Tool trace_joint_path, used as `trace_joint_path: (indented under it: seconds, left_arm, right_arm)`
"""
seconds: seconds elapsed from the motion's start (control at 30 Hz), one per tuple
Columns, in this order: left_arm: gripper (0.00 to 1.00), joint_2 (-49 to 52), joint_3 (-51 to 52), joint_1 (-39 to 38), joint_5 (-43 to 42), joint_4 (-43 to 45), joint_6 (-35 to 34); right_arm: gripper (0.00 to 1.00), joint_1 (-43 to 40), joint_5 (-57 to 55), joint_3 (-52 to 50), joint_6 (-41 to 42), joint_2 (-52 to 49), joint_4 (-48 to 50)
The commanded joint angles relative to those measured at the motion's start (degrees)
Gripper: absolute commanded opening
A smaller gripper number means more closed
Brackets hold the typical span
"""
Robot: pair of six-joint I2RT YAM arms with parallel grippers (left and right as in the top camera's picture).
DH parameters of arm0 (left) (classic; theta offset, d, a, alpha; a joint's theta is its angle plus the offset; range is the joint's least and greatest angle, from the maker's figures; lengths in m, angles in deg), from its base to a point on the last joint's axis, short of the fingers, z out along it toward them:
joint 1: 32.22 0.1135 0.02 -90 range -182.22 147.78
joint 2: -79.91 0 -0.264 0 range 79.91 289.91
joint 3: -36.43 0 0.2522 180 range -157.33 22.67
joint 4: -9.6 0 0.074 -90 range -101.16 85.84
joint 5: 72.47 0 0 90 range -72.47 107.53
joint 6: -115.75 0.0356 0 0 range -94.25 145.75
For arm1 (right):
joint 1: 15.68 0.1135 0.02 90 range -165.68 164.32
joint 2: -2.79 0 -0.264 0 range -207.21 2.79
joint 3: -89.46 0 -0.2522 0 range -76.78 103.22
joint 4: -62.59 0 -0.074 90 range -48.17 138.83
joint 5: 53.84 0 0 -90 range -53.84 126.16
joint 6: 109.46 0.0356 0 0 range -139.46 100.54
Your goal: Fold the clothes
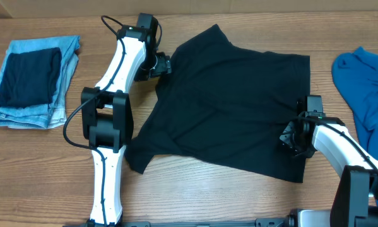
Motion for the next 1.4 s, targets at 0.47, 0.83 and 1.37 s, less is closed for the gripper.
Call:
trace_joint_path:
  seconds: [0.47, 0.83, 1.37]
  left_arm:
    - [0.83, 1.33, -0.02, -2.60, 1.60, 0.24, 4.07]
    - [0.87, 1.33, -0.02, -1.99, 4.70, 1.99, 4.09]
    - [0.85, 1.33, 1.01, -1.92, 5.95, 1.73, 10.78]
  right_arm:
    - [0.57, -0.04, 0.74, -0.72, 0.07, -0.66, 0.37]
    - [0.59, -0.04, 0.76, -0.72, 0.07, -0.66, 0.44]
    - [0.58, -0.04, 0.74, -0.72, 0.07, -0.66, 0.57]
